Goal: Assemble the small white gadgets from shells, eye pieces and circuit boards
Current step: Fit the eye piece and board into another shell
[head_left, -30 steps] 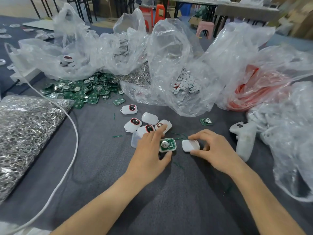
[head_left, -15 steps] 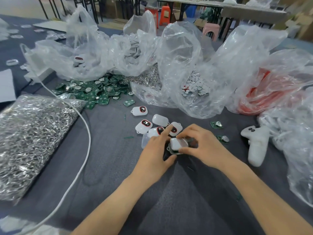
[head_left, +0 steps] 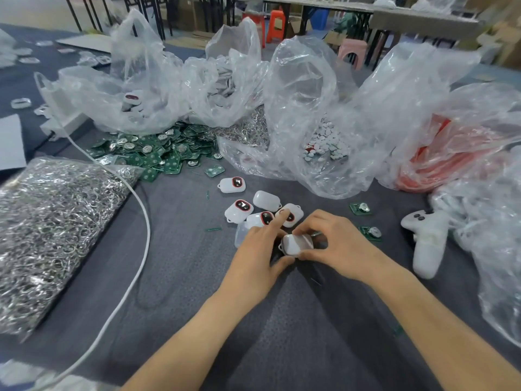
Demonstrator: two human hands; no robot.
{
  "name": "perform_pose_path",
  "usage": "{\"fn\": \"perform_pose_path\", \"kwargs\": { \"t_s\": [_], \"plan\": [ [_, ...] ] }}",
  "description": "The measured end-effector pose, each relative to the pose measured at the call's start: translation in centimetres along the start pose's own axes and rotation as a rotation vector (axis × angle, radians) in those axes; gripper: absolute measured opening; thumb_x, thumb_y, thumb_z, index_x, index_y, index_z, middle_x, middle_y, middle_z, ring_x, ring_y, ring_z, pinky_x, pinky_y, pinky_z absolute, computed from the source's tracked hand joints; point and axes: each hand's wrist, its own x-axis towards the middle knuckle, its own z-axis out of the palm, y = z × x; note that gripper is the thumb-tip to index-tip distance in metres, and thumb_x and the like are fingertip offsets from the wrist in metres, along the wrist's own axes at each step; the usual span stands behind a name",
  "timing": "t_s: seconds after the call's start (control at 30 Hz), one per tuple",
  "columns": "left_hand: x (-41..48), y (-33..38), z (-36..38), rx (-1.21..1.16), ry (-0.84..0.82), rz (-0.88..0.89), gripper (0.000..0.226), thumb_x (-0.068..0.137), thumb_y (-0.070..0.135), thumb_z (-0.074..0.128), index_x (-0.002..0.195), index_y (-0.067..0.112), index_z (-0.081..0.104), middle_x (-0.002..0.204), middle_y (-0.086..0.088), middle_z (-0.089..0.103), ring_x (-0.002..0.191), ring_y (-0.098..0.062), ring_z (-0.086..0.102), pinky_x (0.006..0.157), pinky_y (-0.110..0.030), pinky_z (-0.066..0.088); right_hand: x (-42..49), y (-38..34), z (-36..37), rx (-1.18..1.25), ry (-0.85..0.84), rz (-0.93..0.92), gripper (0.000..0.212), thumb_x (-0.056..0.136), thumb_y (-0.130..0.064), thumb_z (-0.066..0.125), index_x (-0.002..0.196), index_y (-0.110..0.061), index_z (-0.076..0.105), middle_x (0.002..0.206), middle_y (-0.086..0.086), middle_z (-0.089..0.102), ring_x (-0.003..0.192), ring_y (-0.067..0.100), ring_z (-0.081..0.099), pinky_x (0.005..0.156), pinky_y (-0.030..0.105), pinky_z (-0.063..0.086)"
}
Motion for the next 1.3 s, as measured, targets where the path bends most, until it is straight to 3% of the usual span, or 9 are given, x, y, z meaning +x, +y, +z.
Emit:
{"fn": "perform_pose_path", "kwargs": {
  "t_s": [0.2, 0.33, 0.47, 0.7, 0.8, 0.93, 1.03, 1.13, 1.3],
  "plan": [
    [0.2, 0.4, -0.1, 0.052, -0.016, -0.037, 0.036, 0.088, 0.021, 0.066, 0.123, 0.021, 0.061, 0.112, 0.003, 0.061, 0.105, -0.014, 0.05, 0.086, -0.015, 0.032, 0.7, 0.0, -0.4, -0.018, -0.044, 0.045, 0.029, 0.068, -0.022, 0.084, 0.084, -0.029, 0.061, 0.094, -0.003, 0.055, 0.084, 0.011, 0.053, 0.07, 0.013, 0.037],
    [1.0, 0.7, -0.6, -0.032, -0.037, -0.149, 0.033, 0.083, 0.014, 0.072, 0.115, 0.016, 0.066, 0.098, 0.008, 0.048, 0.088, -0.007, 0.047, 0.076, -0.005, 0.033, 1.0, -0.1, -0.3, 0.004, -0.064, 0.076, 0.03, 0.066, -0.02, 0.086, 0.081, -0.027, 0.061, 0.088, -0.002, 0.051, 0.073, 0.009, 0.048, 0.066, 0.016, 0.038],
    [2.1, 1.1, -1.2, 0.045, -0.111, -0.191, 0.03, 0.081, 0.014, 0.074, 0.11, 0.012, 0.069, 0.097, 0.001, 0.049, 0.079, -0.011, 0.046, 0.066, -0.013, 0.031, 0.9, -0.1, -0.2, 0.031, -0.067, 0.119, 0.03, 0.066, -0.02, 0.085, 0.086, -0.022, 0.063, 0.084, -0.005, 0.05, 0.072, 0.011, 0.05, 0.061, 0.014, 0.038],
    [2.2, 1.7, -1.5, 0.189, -0.17, -0.135, 0.025, 0.085, 0.017, 0.069, 0.11, 0.014, 0.07, 0.103, -0.005, 0.053, 0.091, -0.018, 0.051, 0.069, -0.017, 0.026, 0.4, 0.0, 0.3, 0.036, -0.024, 0.129, 0.035, 0.066, -0.022, 0.085, 0.08, -0.032, 0.055, 0.083, -0.006, 0.051, 0.07, 0.01, 0.051, 0.061, 0.011, 0.038],
    [2.1, 1.6, -1.4, 0.176, -0.156, -0.126, 0.026, 0.085, 0.016, 0.069, 0.111, 0.011, 0.068, 0.106, -0.006, 0.056, 0.086, -0.016, 0.049, 0.07, -0.016, 0.028, 0.5, 0.1, 0.2, 0.137, -0.048, 0.191, 0.031, 0.065, -0.022, 0.085, 0.079, -0.031, 0.059, 0.079, -0.007, 0.056, 0.06, 0.003, 0.049, 0.056, 0.009, 0.039],
    [1.8, 1.6, -1.5, 0.158, -0.146, -0.107, 0.025, 0.085, 0.013, 0.069, 0.11, 0.01, 0.068, 0.101, -0.006, 0.059, 0.086, -0.018, 0.054, 0.072, -0.018, 0.033, 0.4, 0.5, 0.7, 0.258, 0.025, 0.27, 0.017, 0.076, -0.028, 0.077, 0.085, -0.026, 0.063, 0.082, -0.005, 0.064, 0.06, 0.002, 0.054, 0.063, 0.021, 0.044],
    [1.5, 1.6, -1.6, 0.129, -0.128, -0.068, 0.025, 0.084, 0.011, 0.068, 0.11, 0.013, 0.068, 0.095, -0.004, 0.063, 0.088, -0.02, 0.058, 0.078, -0.023, 0.039, 0.0, 0.7, 1.2, 0.274, 0.035, 0.284, 0.008, 0.082, -0.027, 0.072, 0.088, -0.023, 0.069, 0.084, -0.002, 0.069, 0.066, 0.007, 0.058, 0.067, 0.026, 0.047],
    [1.3, 1.6, -1.4, 0.021, -0.115, -0.08, 0.025, 0.081, 0.009, 0.071, 0.103, 0.017, 0.065, 0.089, 0.002, 0.067, 0.082, -0.013, 0.06, 0.073, -0.018, 0.042, -0.6, 0.7, 1.7, 0.329, 0.057, 0.242, 0.008, 0.082, -0.026, 0.071, 0.089, -0.024, 0.069, 0.085, -0.006, 0.07, 0.074, 0.007, 0.061, 0.07, 0.025, 0.048],
    [2.9, 1.5, -0.7, -0.312, -0.004, -0.191, 0.012, 0.085, 0.007, 0.068, 0.091, 0.016, 0.062, 0.09, 0.0, 0.074, 0.079, -0.007, 0.066, 0.072, -0.015, 0.048, -0.9, 1.0, 1.9, 0.525, 0.31, 0.149, 0.017, 0.081, -0.009, 0.072, 0.087, -0.024, 0.066, 0.084, -0.004, 0.071, 0.077, 0.002, 0.064, 0.071, 0.017, 0.049]
  ]
}}
